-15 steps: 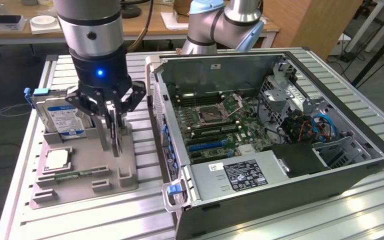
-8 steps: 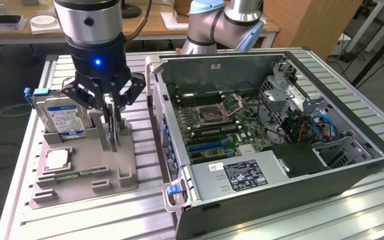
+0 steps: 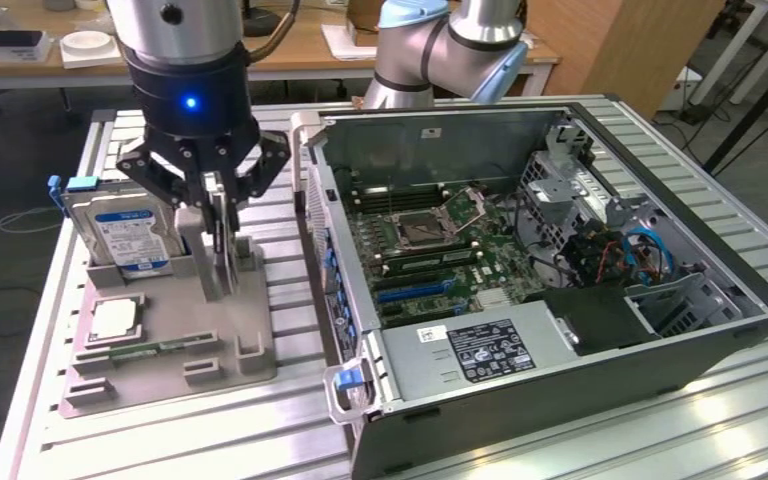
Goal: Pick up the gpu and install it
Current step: 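Pick up the gpu and move the gpu toward the slot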
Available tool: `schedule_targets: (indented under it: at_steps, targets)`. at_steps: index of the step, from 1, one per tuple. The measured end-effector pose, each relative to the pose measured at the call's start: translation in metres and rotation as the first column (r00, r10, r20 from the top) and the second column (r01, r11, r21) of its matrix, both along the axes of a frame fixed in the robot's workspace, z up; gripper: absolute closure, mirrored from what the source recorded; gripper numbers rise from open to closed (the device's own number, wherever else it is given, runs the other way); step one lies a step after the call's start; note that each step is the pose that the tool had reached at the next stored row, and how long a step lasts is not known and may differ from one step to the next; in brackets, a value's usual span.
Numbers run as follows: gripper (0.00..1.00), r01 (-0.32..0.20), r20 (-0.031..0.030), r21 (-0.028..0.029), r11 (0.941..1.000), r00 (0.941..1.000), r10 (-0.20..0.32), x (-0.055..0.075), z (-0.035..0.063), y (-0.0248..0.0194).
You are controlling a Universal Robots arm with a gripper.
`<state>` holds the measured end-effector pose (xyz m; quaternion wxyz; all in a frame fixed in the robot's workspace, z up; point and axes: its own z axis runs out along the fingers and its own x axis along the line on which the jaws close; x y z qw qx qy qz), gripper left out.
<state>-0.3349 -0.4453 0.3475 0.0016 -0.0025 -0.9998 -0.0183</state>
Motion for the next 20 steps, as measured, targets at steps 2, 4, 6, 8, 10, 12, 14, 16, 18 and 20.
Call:
schedule_targets:
  at_steps: [2, 4, 6, 8, 10, 12, 14, 16, 18, 20]
  targets:
    - [0.74, 0.0, -0.0013, 0.0, 1.0, 1.0, 0.0, 0.0, 0.0036, 0.0]
    - [0.74, 0.0, -0.0024, 0.0, 1.0, 1.0, 0.0, 0.0, 0.0073, 0.0]
    - [0.74, 0.0, -0.0033, 0.0, 1.0, 1.0, 0.0, 0.0, 0.0107, 0.0]
    - [0.74, 0.0, -0.004, 0.0, 1.0, 1.0, 0.0, 0.0, 0.014, 0.0]
    - [0.74, 0.0, -0.005, 0.0, 1.0, 1.0, 0.0, 0.0, 0.0172, 0.0]
    - [0.74, 0.0, -0.0062, 0.0, 1.0, 1.0, 0.0, 0.0, 0.0204, 0.0]
    - [0.74, 0.0, -0.0073, -0.0001, 1.0, 1.0, 0.0, 0.0, 0.0235, 0.0]
    - [0.74, 0.0, -0.0085, -0.0002, 1.0, 1.0, 0.0, 0.0, 0.0267, 0.0]
    - [0.74, 0.0, -0.0094, -0.0001, 1.0, 1.0, 0.0, 0.0, 0.0297, 0.0]
    - [0.74, 0.0, -0.0103, -0.0001, 1.0, 0.9999, 0.0, 0.0, 0.0327, 0.0]
